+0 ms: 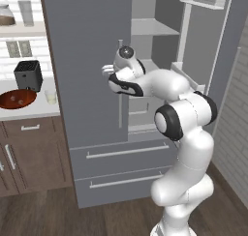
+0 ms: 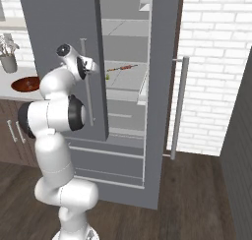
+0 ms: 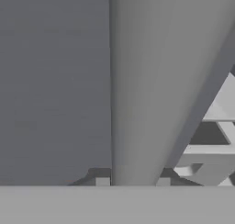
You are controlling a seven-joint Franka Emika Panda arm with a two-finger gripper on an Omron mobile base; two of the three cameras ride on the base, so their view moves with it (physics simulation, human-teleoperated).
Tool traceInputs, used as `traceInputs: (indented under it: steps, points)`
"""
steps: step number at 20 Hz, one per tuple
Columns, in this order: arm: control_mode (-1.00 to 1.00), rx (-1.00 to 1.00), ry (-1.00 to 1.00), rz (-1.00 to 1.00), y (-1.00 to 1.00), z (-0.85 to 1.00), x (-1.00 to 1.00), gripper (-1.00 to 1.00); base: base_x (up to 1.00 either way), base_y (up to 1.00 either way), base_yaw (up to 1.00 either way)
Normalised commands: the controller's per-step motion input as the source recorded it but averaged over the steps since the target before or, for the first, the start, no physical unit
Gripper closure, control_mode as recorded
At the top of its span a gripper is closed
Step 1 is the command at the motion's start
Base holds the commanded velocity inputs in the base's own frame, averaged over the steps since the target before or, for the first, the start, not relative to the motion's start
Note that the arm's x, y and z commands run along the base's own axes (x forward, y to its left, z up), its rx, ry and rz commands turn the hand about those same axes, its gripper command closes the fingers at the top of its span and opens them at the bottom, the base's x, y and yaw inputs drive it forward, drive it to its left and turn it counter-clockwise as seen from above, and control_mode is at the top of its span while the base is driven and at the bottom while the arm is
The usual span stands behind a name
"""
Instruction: Grab a lemon wedge from the fridge and one ice cube from the ice bowl, and put them in the glass of lemonade.
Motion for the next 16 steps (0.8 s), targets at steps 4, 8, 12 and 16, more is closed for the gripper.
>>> traceInputs:
  steps: [4,8,12,16]
  points:
    - [-1.0,0.0,-0.08,0.03,0.68,0.04,0.0,1.0,0.0,0.0,0.0]
    - [-1.0,0.02,0.0,0.06,0.85,0.35,-0.16,1.0,0.0,0.0,0.0]
    - [-1.0,0.01,0.01,0.1,0.98,0.52,-0.48,1.0,0.0,0.0,0.0]
    - [-1.0,0.0,0.05,0.13,1.0,0.57,-0.72,1.0,0.0,0.0,0.0]
